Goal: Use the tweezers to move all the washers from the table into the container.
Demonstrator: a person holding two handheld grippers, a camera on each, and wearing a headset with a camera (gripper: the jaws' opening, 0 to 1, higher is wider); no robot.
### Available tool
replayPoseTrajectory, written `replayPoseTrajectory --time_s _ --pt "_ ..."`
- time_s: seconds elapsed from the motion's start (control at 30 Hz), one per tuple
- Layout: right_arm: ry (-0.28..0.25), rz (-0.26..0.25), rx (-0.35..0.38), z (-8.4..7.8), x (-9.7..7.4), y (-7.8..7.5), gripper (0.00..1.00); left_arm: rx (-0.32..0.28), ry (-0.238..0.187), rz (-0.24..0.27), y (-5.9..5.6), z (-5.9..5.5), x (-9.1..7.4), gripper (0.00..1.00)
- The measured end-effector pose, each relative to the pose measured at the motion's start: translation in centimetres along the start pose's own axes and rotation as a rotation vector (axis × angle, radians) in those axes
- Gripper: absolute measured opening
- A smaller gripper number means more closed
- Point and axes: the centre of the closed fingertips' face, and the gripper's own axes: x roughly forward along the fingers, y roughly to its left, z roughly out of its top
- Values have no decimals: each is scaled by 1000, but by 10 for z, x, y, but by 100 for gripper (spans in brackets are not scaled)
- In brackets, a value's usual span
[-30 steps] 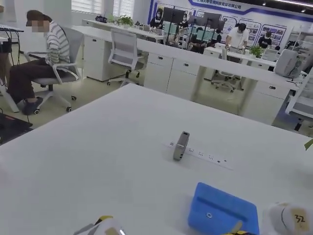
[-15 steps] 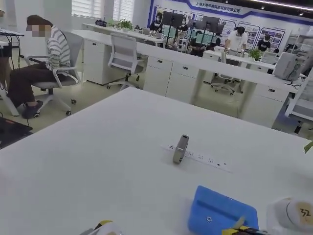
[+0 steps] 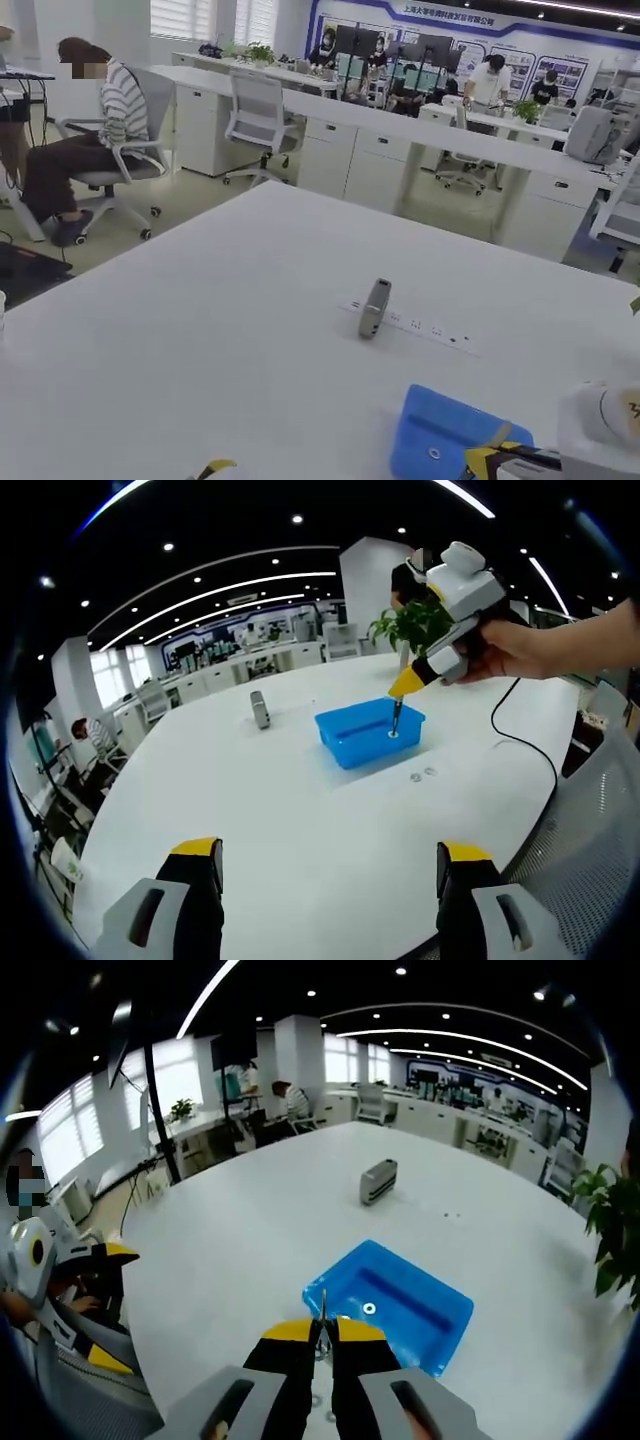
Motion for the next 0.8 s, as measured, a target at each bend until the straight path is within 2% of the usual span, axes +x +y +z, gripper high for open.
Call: replayPoseTrajectory --time_s 0.33,0.5,0.8 --pt "-20 -19 -2 15 11 -10 1 -7 -13 -2 0 2 0 90" --pt "-30 -41 -3 22 18 -17 1 -4 -5 3 1 0 0 90" --pt "1 -97 -22 21 37 -38 1 -8 2 9 3 -1 0 89"
